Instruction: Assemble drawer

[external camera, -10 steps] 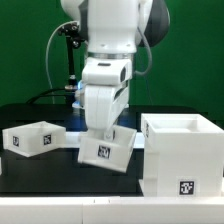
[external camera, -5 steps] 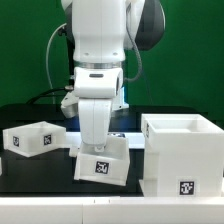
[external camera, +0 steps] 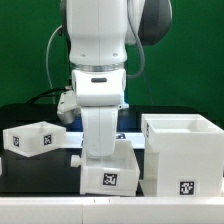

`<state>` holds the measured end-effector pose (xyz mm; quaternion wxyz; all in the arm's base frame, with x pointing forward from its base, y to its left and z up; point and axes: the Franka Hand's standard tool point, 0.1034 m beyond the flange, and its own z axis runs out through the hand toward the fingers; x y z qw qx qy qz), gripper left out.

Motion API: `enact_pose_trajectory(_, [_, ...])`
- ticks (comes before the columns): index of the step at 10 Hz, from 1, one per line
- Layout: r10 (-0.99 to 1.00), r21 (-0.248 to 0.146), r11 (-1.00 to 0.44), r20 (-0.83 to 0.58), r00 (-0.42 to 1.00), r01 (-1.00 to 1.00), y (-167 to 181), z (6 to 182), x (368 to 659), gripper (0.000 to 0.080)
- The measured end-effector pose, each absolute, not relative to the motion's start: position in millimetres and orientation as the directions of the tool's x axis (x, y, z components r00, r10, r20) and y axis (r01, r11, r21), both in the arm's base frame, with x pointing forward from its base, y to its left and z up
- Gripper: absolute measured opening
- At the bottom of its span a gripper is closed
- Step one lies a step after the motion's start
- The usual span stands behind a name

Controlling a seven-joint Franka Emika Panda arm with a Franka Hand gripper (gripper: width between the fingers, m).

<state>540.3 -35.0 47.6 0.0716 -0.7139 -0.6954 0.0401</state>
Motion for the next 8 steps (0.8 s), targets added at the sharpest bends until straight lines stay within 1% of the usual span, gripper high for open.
enact_pose_trajectory(1, [0.999,-0.143,-0.025,0.041,0.031,0.989,-37,52.7,547,0.0036])
enact_pose_trajectory(3, [0.999,-0.153,-0.026,0.040,0.032,0.988,-36,47.5,541,0.0036])
enact_pose_trajectory(5, [0.999,-0.154,-0.025,0.041,0.032,0.988,-36,47.1,541,0.0036])
enact_pose_trajectory(6, [0.998,-0.158,0.007,0.066,0.004,0.987,-36,47.8,546,0.0036])
enact_pose_trajectory(7, [0.997,-0.151,0.007,0.077,0.005,0.989,-34,49.8,553,0.0036])
enact_pose_trajectory(8, [0.997,-0.149,0.011,0.079,0.001,0.989,-30,50.4,554,0.0036])
